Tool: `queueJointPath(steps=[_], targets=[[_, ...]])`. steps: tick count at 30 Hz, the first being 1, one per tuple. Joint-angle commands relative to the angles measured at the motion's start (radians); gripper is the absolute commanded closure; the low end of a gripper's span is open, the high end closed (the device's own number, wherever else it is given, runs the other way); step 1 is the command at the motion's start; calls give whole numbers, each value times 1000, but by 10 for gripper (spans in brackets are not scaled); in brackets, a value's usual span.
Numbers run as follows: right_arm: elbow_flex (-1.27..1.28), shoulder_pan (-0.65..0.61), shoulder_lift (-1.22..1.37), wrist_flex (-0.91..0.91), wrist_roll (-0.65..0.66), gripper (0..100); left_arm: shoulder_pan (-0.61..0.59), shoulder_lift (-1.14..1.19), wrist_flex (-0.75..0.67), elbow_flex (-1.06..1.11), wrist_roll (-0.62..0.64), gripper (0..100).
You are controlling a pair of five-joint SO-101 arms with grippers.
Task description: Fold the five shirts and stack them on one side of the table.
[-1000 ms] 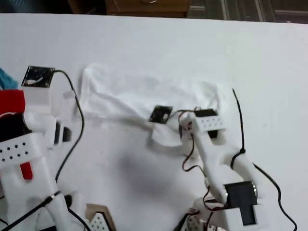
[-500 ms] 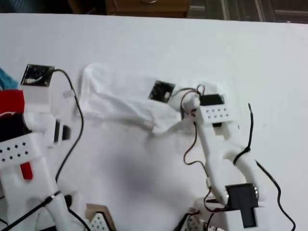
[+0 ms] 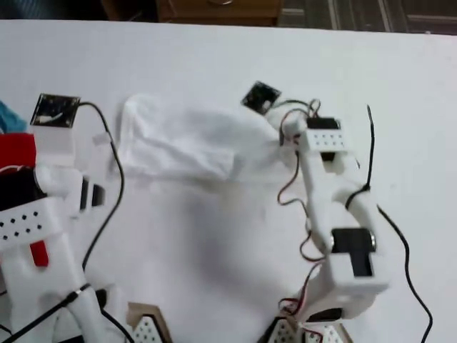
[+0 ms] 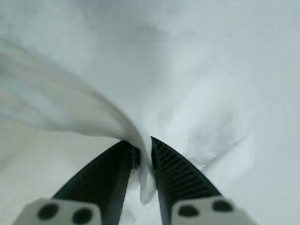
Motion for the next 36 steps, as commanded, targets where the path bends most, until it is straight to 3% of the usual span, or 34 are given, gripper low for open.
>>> queueJointPath(steps=[1,14,20,24,28,36], targets=[[-117,-1,53,-16,-20,981,-5,-23,-15,-15,-9,775],[-250,-128,245,-21,-20,976,-3,-23,-14,-15,-9,775],[-308,-159,325,-19,-20,776,-3,-23,21,-91,-9,775],[-350,-147,331,1,-21,752,-3,-23,44,-131,-9,775],[-430,-127,229,139,-23,748,-3,-23,63,-133,-9,775],[-466,48,94,197,-21,751,-3,-23,63,-130,-9,775]])
